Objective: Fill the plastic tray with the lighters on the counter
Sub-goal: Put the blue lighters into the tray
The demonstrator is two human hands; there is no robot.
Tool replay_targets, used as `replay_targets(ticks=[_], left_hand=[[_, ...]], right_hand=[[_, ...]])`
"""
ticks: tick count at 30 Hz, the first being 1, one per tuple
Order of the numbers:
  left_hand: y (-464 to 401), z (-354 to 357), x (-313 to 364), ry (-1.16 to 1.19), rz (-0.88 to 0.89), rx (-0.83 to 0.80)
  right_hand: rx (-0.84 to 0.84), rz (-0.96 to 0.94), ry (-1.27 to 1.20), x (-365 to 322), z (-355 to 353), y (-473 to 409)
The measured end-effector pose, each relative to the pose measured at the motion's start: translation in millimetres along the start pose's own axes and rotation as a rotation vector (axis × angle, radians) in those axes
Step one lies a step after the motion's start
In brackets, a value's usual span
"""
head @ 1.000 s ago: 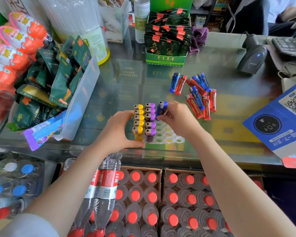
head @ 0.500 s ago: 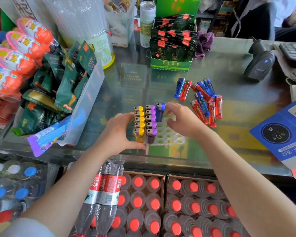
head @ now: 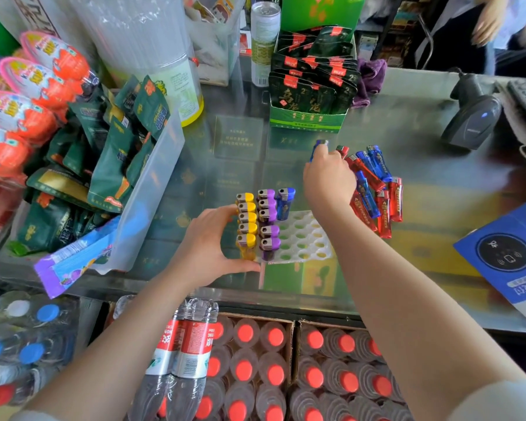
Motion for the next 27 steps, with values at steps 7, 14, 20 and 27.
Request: replay_targets(ticks=[7,14,20,27], left_hand=[[-1.4,-0.6,-1.3,-0.012,0.039,-0.001],[-0.9,-1.3,-1.3,-0.016,0.044,0.006],[-2.0,0.2,-4.9,-0.017,0.046,-0.014],[0.5,0.4,-4.2,-0.012,0.036,-0.015]], right_hand=[[-0.103,-0.111,-0.119,-15.7,-5.4,-2.0],[-0.137,-0.291,-0.138,6.4,-4.9,43.2],[-0.011,-0.303,-0.156,16.8,-7.9,57.3],[-0.166,-0.508,0.050,-1.1,-1.4,47.9]])
Point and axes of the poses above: each hand's wrist, its own y-axis away from the middle knuckle, its own z-axis out of the palm, x = y × z, the point moved 6 cm from there along -y, towards the middle knuckle, and after that the axes turned 11 degrees about y, right-handed, at the moved point
